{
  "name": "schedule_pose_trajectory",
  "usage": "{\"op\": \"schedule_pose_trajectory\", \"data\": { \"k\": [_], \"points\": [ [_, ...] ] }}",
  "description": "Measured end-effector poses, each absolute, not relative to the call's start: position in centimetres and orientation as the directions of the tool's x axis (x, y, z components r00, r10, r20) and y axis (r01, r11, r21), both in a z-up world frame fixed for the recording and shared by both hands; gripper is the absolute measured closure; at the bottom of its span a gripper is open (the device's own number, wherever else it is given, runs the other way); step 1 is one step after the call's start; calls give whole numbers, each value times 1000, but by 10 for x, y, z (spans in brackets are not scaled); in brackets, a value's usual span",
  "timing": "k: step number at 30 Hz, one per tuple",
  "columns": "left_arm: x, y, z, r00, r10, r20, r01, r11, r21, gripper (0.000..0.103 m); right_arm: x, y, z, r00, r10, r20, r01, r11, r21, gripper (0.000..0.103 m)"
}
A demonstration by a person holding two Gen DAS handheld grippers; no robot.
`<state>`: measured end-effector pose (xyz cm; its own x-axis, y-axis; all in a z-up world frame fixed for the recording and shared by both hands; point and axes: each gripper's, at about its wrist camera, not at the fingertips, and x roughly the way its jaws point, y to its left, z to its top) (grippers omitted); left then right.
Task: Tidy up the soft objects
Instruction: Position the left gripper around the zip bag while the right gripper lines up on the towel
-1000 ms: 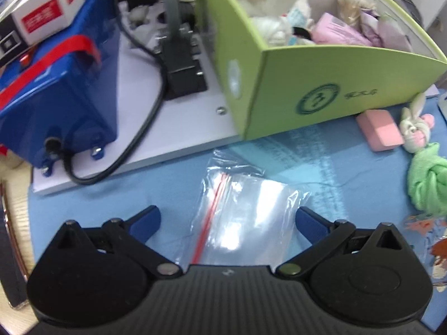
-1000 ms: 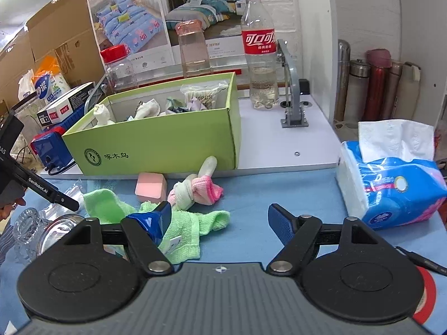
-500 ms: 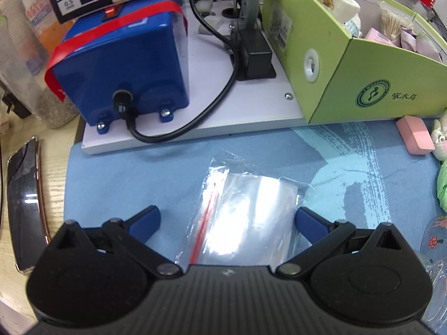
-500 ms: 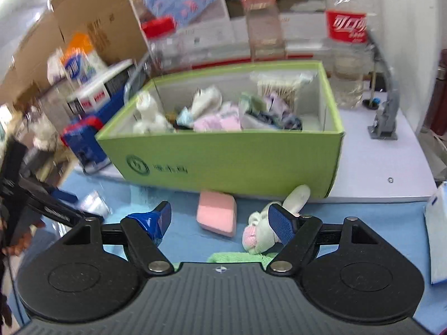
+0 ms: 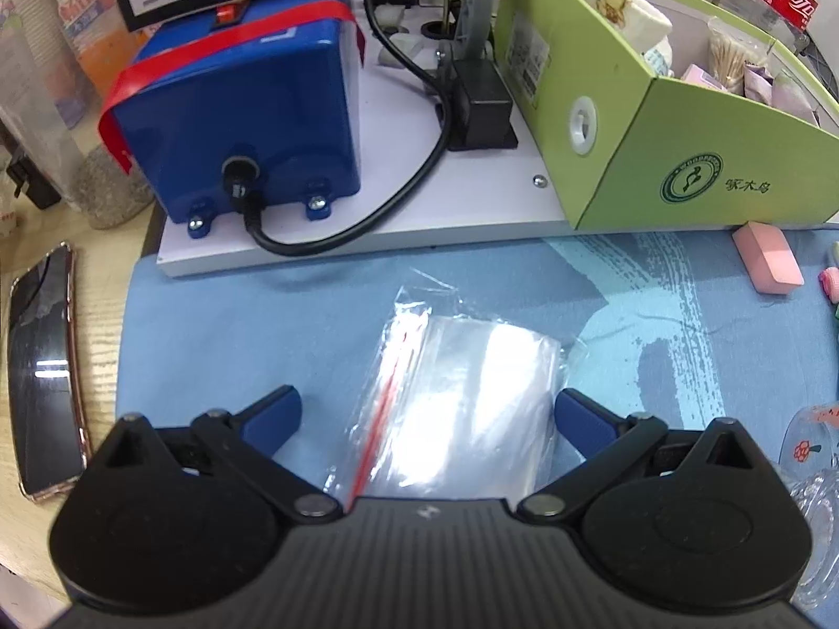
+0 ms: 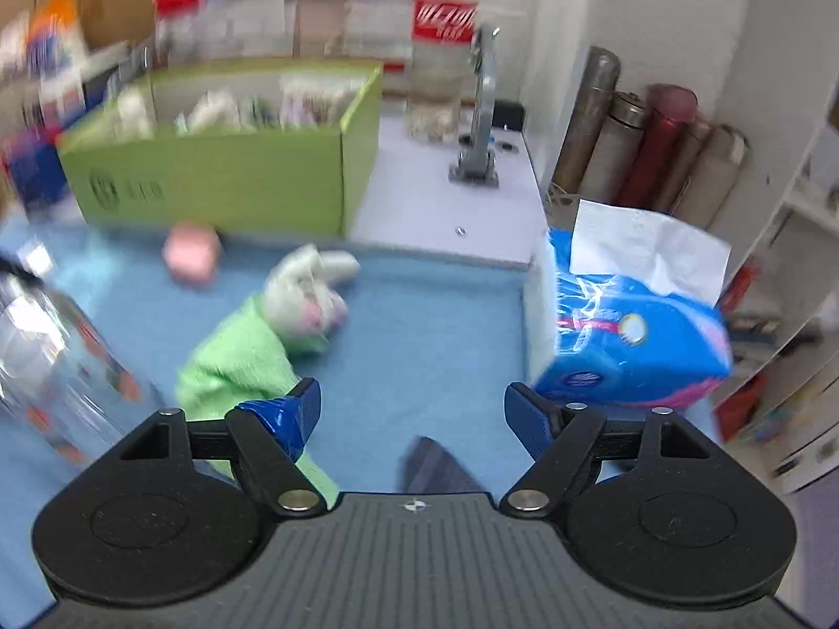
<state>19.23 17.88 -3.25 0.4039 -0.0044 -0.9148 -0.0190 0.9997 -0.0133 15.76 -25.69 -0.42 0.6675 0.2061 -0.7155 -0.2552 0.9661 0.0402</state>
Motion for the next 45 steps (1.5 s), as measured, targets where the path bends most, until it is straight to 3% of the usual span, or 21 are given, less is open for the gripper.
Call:
{"op": "schedule_pose_trajectory", "data": {
  "k": [2, 7, 15, 19, 25, 33, 41, 45],
  "points": [
    [192, 176, -33, 405, 4, -914, -20, 1000, -4, 1, 159, -249, -5, 671, 301, -678, -275, 950, 149, 39],
    [194, 174, -34, 399, 13, -917, -20, 1000, 6, 1, 198, -203, -18, 624, 367, -689, -317, 926, 206, 39],
    [193, 176, -33, 405, 5, -914, -23, 1000, -5, 1, 191, -220, -29, 550, 246, -798, -326, 943, 66, 39],
    [191, 176, -33, 410, 9, -912, -18, 1000, 2, 1, 163, -253, -15, 609, 194, -769, -253, 966, 44, 39],
    [191, 173, -34, 411, 20, -911, -13, 1000, 16, 1, 135, -244, -10, 685, 301, -663, -271, 951, 152, 38],
    [190, 172, -34, 406, 25, -913, -6, 1000, 25, 1, 115, -220, -30, 670, 266, -693, -390, 921, -23, 38],
    [186, 170, -33, 409, 27, -912, -5, 1000, 27, 1, 155, -218, -43, 646, 304, -700, -396, 918, 34, 38],
    [183, 170, -34, 406, 27, -913, -4, 1000, 28, 1, 156, -244, -47, 670, 218, -709, -280, 959, 30, 37]
  ]
}}
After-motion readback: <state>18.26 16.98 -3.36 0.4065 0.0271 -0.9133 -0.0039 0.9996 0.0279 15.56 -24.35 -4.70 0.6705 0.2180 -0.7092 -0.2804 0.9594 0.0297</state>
